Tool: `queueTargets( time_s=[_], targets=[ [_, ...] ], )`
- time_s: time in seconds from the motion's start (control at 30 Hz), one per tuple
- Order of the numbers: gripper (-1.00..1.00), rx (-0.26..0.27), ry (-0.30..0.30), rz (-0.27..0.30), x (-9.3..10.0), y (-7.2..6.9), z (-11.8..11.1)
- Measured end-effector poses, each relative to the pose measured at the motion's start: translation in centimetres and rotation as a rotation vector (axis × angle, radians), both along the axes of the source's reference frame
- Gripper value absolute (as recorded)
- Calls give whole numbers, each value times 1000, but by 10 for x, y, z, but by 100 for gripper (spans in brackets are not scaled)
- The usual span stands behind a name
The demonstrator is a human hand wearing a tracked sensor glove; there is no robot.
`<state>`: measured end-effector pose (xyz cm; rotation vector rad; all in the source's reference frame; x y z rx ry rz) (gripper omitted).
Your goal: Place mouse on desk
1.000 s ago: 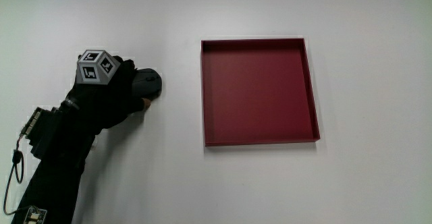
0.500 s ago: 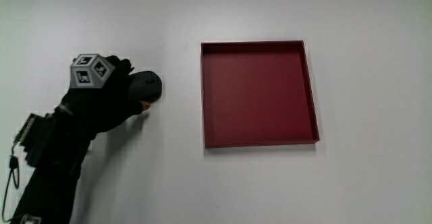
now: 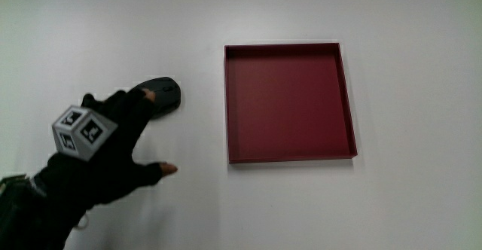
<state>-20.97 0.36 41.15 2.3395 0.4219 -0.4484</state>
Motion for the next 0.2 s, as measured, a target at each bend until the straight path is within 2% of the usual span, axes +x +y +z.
queueTargets(
  time_s=[0.03, 0.07, 0.1, 0.13, 0.17, 0.2],
  targets=[
    [-100, -30, -162, -31, 24, 4, -49],
    [-100, 19, -94, -24, 17, 12, -33],
    [-100, -33, -11, -5, -3, 24, 8],
    [-100, -42, -69, 7, 20, 24, -36],
    [-100, 36, -95, 64, 20, 28, -30],
    [-100, -39, -79, 42, 23, 33, -34]
  ],
)
